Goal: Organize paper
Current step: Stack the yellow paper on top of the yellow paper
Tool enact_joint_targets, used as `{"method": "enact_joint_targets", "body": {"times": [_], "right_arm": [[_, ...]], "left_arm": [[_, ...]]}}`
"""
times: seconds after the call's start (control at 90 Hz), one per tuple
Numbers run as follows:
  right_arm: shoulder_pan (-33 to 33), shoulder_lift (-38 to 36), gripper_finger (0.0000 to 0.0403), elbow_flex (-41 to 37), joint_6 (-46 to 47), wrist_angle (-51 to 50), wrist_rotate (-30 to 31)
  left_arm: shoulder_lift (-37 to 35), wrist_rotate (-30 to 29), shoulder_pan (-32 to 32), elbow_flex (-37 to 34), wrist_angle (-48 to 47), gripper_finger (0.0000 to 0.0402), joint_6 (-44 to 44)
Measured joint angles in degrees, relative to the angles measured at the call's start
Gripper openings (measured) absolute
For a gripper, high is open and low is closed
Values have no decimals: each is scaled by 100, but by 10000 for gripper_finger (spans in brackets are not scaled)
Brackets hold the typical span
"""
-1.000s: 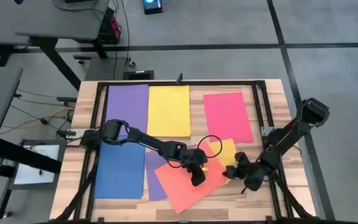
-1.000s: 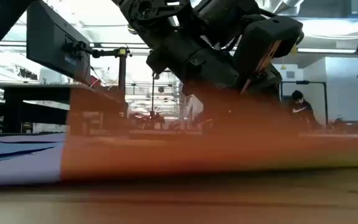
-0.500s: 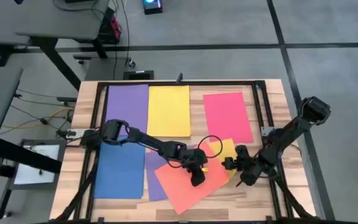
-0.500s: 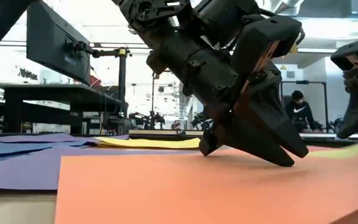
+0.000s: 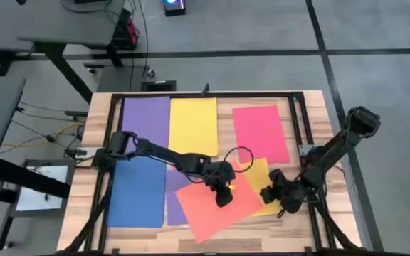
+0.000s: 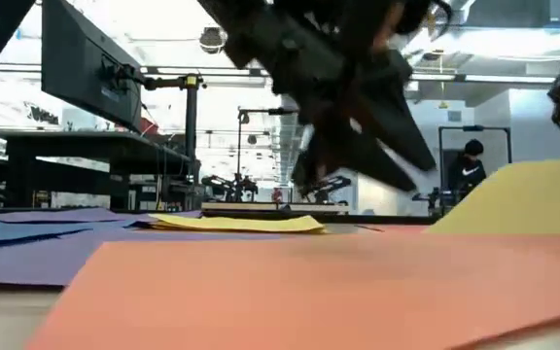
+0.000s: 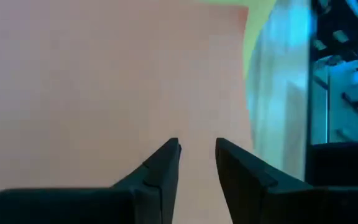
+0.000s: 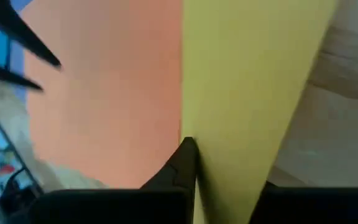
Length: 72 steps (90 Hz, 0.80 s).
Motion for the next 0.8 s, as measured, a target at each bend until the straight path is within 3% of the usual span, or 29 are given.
{"method": "enact_joint_targets", "body": {"times": [0.111, 0.2, 0.4, 0.522, 0.622, 0.8], "right_arm": [[-13, -519, 0, 151, -403, -702, -194], [-13, -939, 0, 512, -833, -1867, -477], [-205, -1612, 0, 1442, -1985, -3728, -829], [-507, -1700, 0, 2158, -2777, -4701, -992], [-891, -1664, 0, 2555, -2900, -5917, -1176], [-1389, -1648, 0, 3566, -3665, -6962, -1115]], "left_arm": [[-326, -2, 88, -1, -745, 91, 196], [-623, -4, 161, -1, -1261, 91, 253], [-1070, -402, 186, 3, -1207, 91, 364], [-1199, -690, 185, 10, -1197, 91, 332], [-1255, -775, 209, 12, -1191, 91, 305], [-1303, -877, 213, 18, -1213, 91, 301]]}}
